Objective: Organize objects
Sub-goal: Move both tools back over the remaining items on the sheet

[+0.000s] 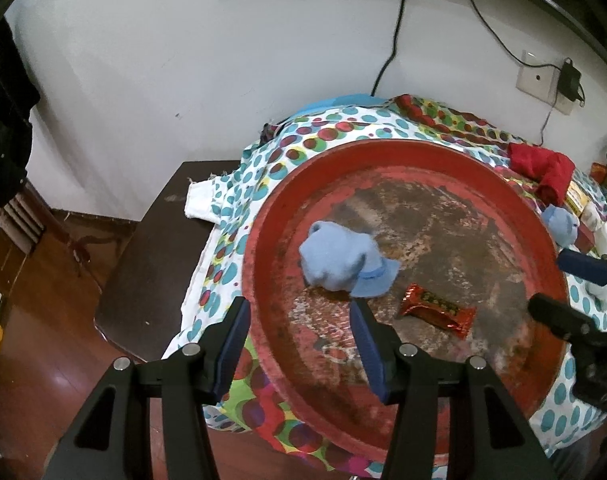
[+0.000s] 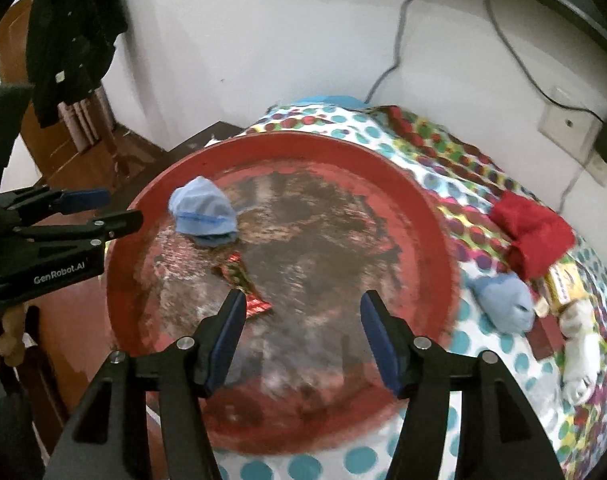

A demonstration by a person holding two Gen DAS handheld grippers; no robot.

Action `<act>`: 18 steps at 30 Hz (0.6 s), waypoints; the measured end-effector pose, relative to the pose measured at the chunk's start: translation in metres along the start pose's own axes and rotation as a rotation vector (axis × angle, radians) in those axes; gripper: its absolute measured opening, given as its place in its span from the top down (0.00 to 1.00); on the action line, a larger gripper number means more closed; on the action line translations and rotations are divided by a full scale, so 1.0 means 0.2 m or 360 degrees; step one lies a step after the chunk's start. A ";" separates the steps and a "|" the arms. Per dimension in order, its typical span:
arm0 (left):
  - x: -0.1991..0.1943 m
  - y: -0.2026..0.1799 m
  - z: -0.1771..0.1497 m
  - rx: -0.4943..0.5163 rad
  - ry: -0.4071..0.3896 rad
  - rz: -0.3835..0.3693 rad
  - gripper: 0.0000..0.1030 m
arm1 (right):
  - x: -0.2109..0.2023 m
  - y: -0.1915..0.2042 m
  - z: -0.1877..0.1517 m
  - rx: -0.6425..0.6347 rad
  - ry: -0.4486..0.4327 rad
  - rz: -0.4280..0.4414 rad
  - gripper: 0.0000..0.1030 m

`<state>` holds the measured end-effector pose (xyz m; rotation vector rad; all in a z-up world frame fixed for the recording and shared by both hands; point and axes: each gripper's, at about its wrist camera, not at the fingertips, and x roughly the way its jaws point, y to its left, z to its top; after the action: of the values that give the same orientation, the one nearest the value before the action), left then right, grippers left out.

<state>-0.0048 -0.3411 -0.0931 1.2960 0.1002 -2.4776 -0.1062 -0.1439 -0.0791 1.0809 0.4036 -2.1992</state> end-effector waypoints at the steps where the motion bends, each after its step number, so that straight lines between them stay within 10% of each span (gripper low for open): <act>1: 0.00 -0.01 0.00 0.0006 -0.0001 -0.0002 0.49 | -0.02 -0.04 -0.01 0.0019 -0.0006 -0.0018 0.44; 18: -0.04 -0.33 0.01 0.0205 -0.0032 -0.0094 0.49 | -0.26 -0.88 -0.43 0.0596 0.0004 -0.0324 0.44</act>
<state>-0.0240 -0.2783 -0.0909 1.3370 -0.0272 -2.5842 -0.1494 0.0538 -0.0923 1.2845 0.1051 -2.5213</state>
